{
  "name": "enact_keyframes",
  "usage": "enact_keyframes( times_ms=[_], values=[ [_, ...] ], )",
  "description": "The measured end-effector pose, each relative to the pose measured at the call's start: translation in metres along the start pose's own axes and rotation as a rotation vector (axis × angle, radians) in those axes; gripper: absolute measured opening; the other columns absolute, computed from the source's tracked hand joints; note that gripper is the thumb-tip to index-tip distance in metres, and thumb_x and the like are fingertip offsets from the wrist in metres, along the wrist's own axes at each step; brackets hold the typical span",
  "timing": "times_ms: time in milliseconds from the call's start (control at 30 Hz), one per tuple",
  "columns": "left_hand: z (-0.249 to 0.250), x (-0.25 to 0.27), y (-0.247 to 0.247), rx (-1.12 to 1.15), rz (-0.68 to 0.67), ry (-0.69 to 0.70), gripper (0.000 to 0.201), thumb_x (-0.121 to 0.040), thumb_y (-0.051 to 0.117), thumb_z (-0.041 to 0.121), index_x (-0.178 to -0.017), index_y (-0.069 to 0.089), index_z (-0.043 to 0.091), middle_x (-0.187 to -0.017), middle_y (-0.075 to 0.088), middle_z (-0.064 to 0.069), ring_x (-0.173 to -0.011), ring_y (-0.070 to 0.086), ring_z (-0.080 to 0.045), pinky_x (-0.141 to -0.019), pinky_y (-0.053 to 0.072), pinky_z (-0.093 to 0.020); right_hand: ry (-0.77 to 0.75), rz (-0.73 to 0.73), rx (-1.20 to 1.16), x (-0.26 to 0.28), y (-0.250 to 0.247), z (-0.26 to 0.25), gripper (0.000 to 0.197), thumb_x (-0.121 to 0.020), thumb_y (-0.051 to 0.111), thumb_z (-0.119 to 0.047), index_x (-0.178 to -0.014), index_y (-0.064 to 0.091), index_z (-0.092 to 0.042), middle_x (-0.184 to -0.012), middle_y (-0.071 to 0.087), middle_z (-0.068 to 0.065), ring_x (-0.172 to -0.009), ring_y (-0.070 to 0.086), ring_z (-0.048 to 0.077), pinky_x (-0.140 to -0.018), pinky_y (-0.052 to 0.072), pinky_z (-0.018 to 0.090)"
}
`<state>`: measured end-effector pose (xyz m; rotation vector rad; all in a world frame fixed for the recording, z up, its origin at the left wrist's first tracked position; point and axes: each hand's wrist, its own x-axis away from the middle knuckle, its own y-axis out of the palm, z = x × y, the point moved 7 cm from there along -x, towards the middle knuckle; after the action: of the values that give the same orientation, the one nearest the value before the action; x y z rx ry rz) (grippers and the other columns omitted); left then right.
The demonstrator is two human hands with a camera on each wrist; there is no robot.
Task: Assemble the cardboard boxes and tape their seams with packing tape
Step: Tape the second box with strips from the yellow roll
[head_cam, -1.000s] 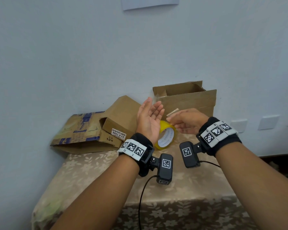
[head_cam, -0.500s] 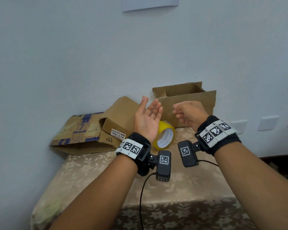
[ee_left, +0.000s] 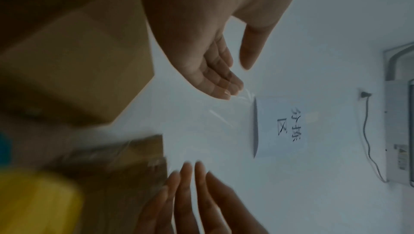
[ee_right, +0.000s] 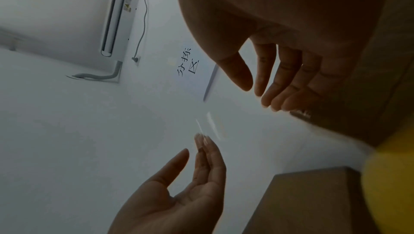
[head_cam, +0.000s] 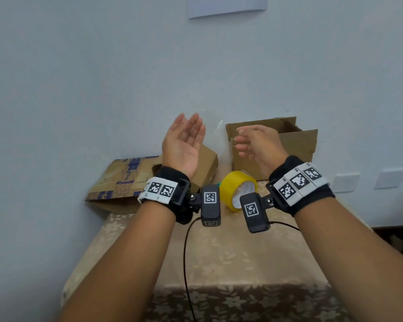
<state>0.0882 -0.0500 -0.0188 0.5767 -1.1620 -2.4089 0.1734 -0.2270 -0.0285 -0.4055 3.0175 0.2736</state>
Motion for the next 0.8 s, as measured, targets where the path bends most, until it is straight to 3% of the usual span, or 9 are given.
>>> enact_keyframes(
  times_ms=[167,333,500,633,700,800],
  values=[
    [0.048,-0.009,-0.025,-0.069,0.075,0.087,0.037,-0.095,0.057,-0.012,-0.128,0.057,0.004,-0.110,0.074,-0.023,-0.097,0.074,-0.028,-0.084,0.062,-0.035,0.054,-0.095,-0.072,0.009,0.047,0.010,0.021,-0.101,0.055,-0.006,-0.116,0.069,-0.005,-0.099,0.068,0.012,-0.074,0.064,0.019,-0.062,0.056,0.026],
    [0.061,-0.014,-0.049,-0.072,0.133,0.077,0.043,-0.093,0.056,-0.017,-0.131,0.054,0.002,-0.104,0.077,-0.021,-0.094,0.075,-0.028,-0.086,0.062,-0.037,0.096,-0.168,-0.060,0.014,0.088,0.026,0.022,-0.101,0.055,-0.006,-0.118,0.068,-0.009,-0.104,0.071,0.010,-0.085,0.069,0.020,-0.069,0.060,0.026],
    [0.072,-0.017,-0.067,-0.067,0.153,0.068,0.042,-0.093,0.055,-0.017,-0.129,0.055,0.003,-0.102,0.077,-0.020,-0.096,0.075,-0.028,-0.087,0.062,-0.037,0.095,-0.187,-0.010,0.011,0.111,0.033,0.026,-0.098,0.054,0.000,-0.117,0.068,-0.010,-0.100,0.071,0.008,-0.079,0.064,0.014,-0.069,0.054,0.025],
    [0.083,-0.018,-0.077,-0.054,0.168,0.076,0.041,-0.093,0.056,-0.016,-0.128,0.056,0.004,-0.102,0.077,-0.019,-0.096,0.075,-0.028,-0.086,0.062,-0.036,0.062,-0.182,0.084,0.011,0.123,0.036,0.030,-0.088,0.060,0.001,-0.107,0.073,-0.018,-0.123,0.068,0.002,-0.115,0.059,0.016,-0.085,0.046,0.028],
    [0.089,-0.017,-0.083,-0.040,0.178,0.087,0.040,-0.093,0.056,-0.015,-0.128,0.056,0.004,-0.102,0.077,-0.019,-0.097,0.075,-0.028,-0.087,0.062,-0.036,0.061,-0.174,0.112,0.009,0.129,0.040,0.031,-0.085,0.064,0.000,-0.107,0.073,-0.021,-0.126,0.064,-0.003,-0.121,0.053,0.016,-0.087,0.042,0.026],
    [0.096,-0.016,-0.092,0.004,0.202,0.094,0.039,-0.093,0.057,-0.013,-0.127,0.056,0.004,-0.103,0.077,-0.019,-0.096,0.074,-0.028,-0.092,0.061,-0.037,0.079,-0.125,0.163,0.008,0.134,0.049,0.032,-0.079,0.071,-0.013,-0.106,0.071,-0.030,-0.126,0.061,-0.005,-0.123,0.051,0.019,-0.094,0.043,0.032]
  ],
)
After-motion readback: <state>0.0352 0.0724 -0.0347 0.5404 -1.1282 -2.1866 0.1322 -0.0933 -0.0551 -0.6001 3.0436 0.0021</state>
